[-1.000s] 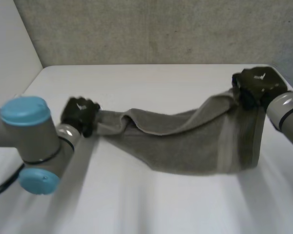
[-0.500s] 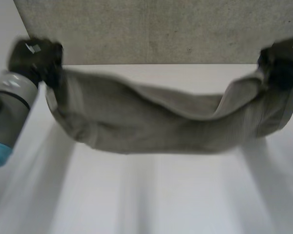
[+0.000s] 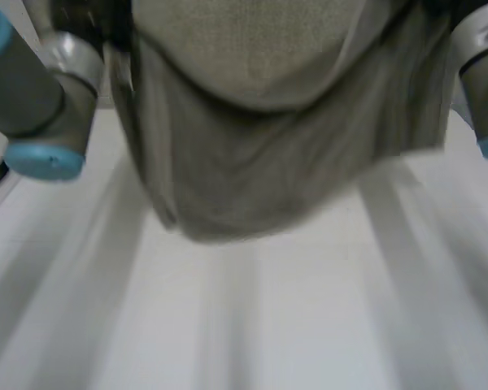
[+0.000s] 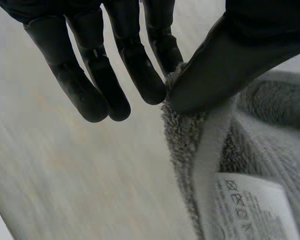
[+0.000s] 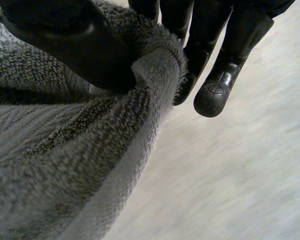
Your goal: Fold the towel.
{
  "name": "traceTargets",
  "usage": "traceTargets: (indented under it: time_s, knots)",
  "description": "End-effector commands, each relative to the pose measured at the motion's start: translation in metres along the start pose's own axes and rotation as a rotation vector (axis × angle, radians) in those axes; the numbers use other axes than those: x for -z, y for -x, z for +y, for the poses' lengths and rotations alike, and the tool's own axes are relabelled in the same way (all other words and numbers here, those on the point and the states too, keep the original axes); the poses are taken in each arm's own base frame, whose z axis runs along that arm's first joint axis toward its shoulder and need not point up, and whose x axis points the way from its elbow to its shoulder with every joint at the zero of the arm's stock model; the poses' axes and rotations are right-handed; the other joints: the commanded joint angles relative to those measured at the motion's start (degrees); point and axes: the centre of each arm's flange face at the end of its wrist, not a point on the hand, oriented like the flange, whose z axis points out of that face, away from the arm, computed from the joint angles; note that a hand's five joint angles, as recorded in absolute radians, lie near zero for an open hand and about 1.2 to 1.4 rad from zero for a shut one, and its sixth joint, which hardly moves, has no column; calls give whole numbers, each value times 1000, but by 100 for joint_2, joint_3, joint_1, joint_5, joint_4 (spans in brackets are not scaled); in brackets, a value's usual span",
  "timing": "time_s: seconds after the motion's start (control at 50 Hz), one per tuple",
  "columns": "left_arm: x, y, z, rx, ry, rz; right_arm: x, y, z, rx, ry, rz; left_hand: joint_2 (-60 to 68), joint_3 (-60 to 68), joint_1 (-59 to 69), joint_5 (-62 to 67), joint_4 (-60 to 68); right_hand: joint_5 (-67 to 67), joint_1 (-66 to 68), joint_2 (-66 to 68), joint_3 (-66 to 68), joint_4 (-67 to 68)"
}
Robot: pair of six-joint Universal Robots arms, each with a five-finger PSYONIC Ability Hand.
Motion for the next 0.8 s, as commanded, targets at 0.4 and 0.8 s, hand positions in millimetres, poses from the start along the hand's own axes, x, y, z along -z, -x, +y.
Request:
traceTargets:
  time_s: [0.4, 0.8]
  knots:
    - [140, -20, 131, -17, 477, 118, 147, 76, 76, -203, 721, -480, -690, -864, -276, -1526, -722, 336, 364, 557, 319, 254]
    - [171, -7, 123, -122, 491, 142, 206, 88, 102, -216, 719, -489, -690, -864, -276, -1526, -722, -3796, -3768, -3575, -3813, -3878]
